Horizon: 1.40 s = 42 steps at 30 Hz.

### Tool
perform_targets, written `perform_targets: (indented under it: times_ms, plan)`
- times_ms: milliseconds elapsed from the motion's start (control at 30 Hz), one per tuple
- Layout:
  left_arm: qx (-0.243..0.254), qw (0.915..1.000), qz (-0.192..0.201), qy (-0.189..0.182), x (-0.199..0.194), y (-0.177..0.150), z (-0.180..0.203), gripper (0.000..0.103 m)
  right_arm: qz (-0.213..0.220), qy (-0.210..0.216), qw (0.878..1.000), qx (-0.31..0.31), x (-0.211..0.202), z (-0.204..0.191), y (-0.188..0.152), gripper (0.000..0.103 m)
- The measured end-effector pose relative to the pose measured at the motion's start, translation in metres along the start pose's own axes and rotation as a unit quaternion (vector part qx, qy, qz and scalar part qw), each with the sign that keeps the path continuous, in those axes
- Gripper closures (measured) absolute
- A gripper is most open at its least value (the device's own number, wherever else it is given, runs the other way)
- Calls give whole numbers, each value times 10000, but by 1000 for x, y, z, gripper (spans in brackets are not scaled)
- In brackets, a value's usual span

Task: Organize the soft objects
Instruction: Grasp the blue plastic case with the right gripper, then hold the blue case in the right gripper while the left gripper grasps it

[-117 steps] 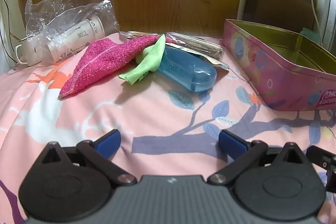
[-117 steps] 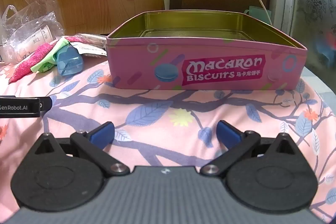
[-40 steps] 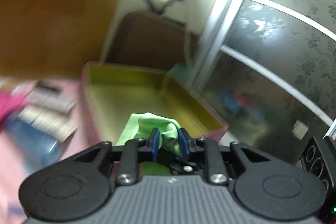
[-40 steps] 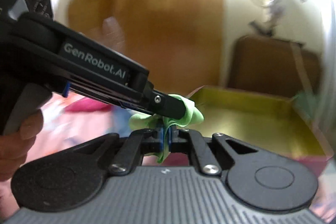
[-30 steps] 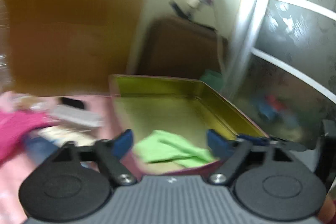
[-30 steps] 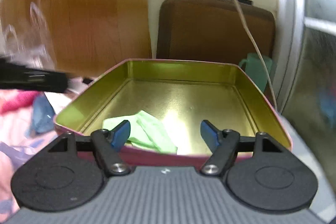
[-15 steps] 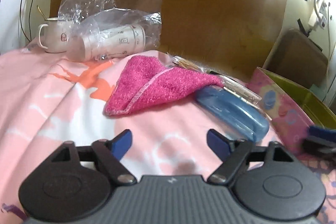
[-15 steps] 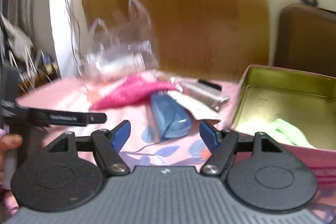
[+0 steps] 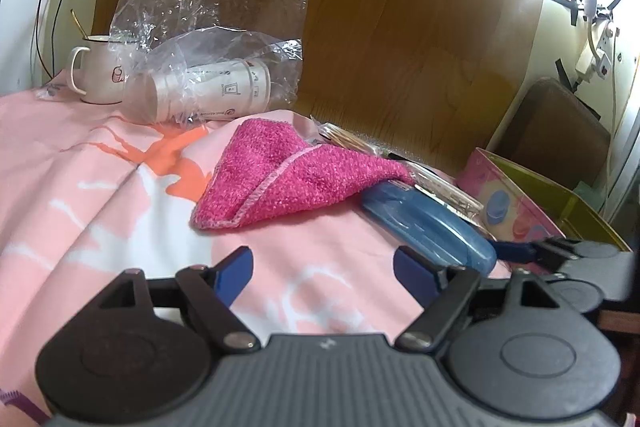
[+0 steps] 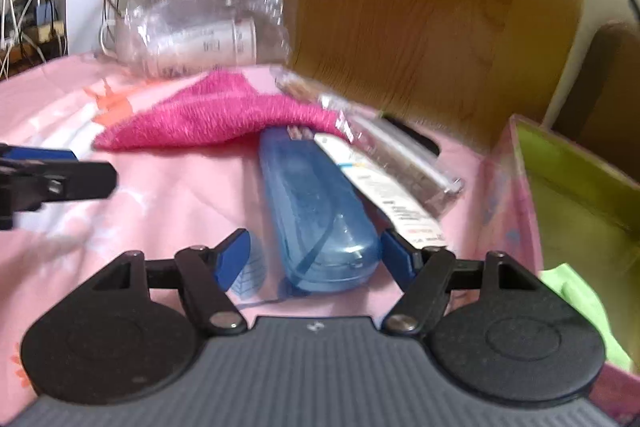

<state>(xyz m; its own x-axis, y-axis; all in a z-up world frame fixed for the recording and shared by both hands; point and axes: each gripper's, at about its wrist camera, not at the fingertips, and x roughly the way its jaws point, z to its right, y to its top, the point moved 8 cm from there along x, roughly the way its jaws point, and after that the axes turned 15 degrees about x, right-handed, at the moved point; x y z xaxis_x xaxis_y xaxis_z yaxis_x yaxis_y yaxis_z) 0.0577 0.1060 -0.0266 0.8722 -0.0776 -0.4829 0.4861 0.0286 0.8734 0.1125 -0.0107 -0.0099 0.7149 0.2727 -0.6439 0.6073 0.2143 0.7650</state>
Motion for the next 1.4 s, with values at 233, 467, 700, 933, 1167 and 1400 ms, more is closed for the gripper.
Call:
perform_targets:
  times_ms: [233, 467, 700, 933, 1167, 1400]
  plan:
    - [-233, 9997, 48, -57, 1, 0, -5, 23, -265, 528, 9966, 573, -7, 8, 2, 46]
    - [-427, 9989, 55, -208, 2, 0, -10, 22, -380, 1365, 9897, -223, -103, 3, -62, 46]
    - [-27, 9978, 136, -651, -1, 2, 10, 22, 26, 314, 9994, 162, -169, 76, -101, 31]
    - [240, 9883, -126, -1499, -6, -2, 78, 22, 94, 517, 9977, 425, -171, 73, -109, 31]
    - [768, 9803, -594, -1718, -11, -16, 129, 31, 83, 654, 9966, 484, -152, 75, -98, 35]
    - [456, 9710, -590, -2270, -10, -5, 151, 30, 791, 575, 9922, 769, -186, 97, -62, 38]
